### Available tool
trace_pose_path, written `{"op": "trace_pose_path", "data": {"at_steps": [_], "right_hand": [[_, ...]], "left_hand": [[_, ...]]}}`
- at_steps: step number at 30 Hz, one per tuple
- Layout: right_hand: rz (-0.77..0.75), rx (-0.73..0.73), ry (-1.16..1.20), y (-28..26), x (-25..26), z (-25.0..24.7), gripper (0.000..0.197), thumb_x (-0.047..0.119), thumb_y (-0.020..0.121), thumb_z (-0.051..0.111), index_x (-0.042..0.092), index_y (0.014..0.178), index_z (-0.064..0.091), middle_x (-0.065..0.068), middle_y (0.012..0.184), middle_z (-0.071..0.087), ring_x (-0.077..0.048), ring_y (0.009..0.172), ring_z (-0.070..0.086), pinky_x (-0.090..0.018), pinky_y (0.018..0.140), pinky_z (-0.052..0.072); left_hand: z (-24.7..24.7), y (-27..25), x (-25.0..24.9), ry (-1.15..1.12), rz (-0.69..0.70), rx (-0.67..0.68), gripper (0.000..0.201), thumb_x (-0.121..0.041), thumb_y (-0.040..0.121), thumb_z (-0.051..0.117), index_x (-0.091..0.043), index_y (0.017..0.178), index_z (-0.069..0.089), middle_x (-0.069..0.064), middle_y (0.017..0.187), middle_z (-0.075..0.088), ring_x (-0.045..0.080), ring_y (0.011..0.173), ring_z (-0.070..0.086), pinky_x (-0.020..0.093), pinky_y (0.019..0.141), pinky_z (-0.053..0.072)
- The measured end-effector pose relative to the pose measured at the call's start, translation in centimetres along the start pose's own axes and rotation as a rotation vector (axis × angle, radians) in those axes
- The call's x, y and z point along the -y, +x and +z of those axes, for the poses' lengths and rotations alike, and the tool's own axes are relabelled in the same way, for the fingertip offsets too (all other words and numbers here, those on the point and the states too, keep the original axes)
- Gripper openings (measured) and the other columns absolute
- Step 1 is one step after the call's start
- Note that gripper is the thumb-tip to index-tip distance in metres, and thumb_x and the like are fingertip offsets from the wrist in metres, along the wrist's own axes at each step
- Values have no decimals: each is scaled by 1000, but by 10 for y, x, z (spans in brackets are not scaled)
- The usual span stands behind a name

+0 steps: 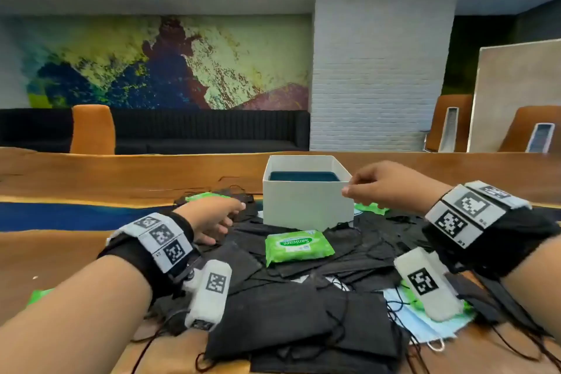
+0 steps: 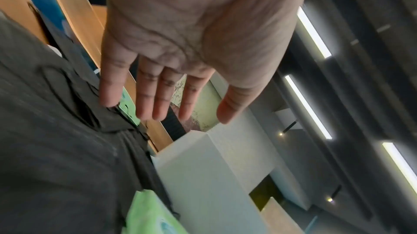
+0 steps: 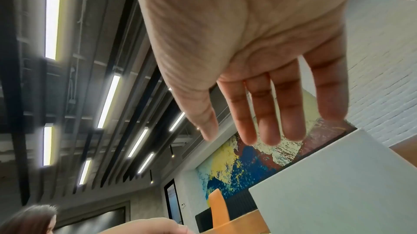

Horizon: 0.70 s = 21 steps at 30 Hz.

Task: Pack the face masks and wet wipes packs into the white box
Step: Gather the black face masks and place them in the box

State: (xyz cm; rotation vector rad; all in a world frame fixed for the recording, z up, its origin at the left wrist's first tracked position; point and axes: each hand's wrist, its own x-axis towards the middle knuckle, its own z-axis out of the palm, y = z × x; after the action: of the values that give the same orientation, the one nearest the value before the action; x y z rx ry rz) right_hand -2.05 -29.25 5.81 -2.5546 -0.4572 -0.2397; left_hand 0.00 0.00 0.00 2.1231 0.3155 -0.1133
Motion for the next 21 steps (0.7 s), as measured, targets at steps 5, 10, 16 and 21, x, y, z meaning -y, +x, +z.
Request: {"op": "trace_pose_path", "data": {"at_steps": [5,10,16,21], "right_hand": [[-3,182,-142,-16,-2,19,25,45,84,63,21,88,70,9,71,66,-4,65,58,-20,68,45],[44,223,-48,-21,-18,30,24,44,84,64,22,88,68,0,88,73,-15,85,70,-25,80,54],[68,246,118,8,-33,43,26,42,83,65,17,88,68,-1,75,70,-15,68,59,-37,76,56],[51,213,156,22,-33,58,28,47,79,64,20,85,68,-1,74,70,-14,64,56,-27,62,45]], "left_hand": [[-9,-5,24,304,-84,-41,58,-45,94,51,-8,138,43,14,138,48,30,125,48,40,101,40],[-5,0,35,688,-139,-35,59,-52,89,54,-13,133,52,6,136,54,23,120,53,27,93,41],[6,18,48,898,-159,-49,64,-59,76,67,-18,124,59,-3,122,62,17,113,59,28,96,46],[-1,28,52,733,-63,-29,30,-40,78,75,-22,90,55,-6,86,59,13,86,55,21,65,40]]}}
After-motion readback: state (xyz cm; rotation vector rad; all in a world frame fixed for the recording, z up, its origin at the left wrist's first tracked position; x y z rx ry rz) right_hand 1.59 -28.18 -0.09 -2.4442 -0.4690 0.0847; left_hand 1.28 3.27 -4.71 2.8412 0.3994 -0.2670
